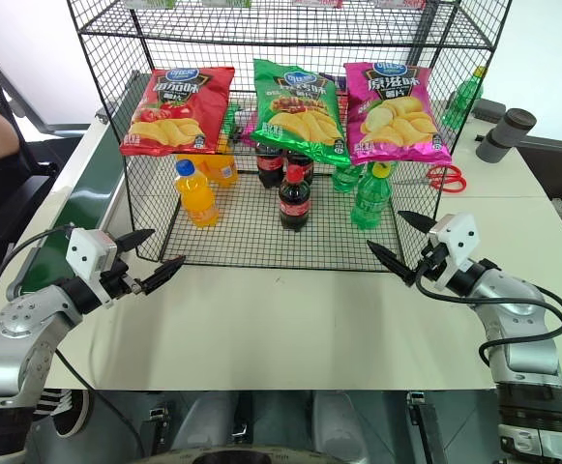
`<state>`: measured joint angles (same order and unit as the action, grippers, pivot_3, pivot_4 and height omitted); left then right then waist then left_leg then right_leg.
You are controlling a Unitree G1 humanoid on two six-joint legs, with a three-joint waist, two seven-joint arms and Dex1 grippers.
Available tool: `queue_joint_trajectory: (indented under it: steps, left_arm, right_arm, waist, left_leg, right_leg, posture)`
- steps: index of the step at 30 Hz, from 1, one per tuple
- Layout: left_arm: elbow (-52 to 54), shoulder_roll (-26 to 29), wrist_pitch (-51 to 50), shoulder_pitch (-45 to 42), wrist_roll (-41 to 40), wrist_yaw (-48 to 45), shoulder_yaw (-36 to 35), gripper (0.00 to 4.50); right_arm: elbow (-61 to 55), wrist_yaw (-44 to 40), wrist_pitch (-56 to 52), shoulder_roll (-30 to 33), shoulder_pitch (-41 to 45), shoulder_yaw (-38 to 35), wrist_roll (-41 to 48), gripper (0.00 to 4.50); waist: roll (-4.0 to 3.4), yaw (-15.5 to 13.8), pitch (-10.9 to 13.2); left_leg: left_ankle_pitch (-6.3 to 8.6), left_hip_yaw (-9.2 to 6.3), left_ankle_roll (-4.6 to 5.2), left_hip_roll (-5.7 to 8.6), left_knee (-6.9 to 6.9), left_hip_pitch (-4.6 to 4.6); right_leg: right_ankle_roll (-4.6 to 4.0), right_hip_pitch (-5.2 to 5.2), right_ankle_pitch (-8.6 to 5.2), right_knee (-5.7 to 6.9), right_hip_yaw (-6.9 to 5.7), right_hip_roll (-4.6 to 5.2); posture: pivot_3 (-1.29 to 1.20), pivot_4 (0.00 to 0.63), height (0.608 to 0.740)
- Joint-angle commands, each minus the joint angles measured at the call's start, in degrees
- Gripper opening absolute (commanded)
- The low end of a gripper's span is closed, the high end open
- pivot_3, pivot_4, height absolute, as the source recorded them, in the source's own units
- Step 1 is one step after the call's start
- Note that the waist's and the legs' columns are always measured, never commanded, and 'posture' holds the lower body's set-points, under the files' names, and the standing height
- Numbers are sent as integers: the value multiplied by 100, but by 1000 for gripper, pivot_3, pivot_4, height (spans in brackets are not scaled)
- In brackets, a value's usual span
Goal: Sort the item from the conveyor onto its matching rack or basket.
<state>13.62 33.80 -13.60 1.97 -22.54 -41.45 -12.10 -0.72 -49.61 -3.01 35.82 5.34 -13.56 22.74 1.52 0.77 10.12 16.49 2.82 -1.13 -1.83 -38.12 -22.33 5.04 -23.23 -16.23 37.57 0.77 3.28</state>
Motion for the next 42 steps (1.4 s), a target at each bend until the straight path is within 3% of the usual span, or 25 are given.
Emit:
queue_joint_trajectory:
  steps: [1,42]
  left_arm:
    - [219,63,-34,-32,-65,8,-97,4500]
    - [98,37,35,-171,-5,16,-63,4500]
  right_arm:
    - [-140,69,83,-49,33,-58,30,4406]
    - [19,188,71,-159,401,92,-64,4406]
  waist:
    - [0,-2,0]
    - [0,-1,0]
  left_leg:
    - [0,0,0,0,0,0]
    - [0,0,0,0,0,0]
  right_leg:
    - [0,0,0,0,0,0]
    - [0,0,0,1,0,0]
  posture:
    - [0,150,740]
    - [0,150,740]
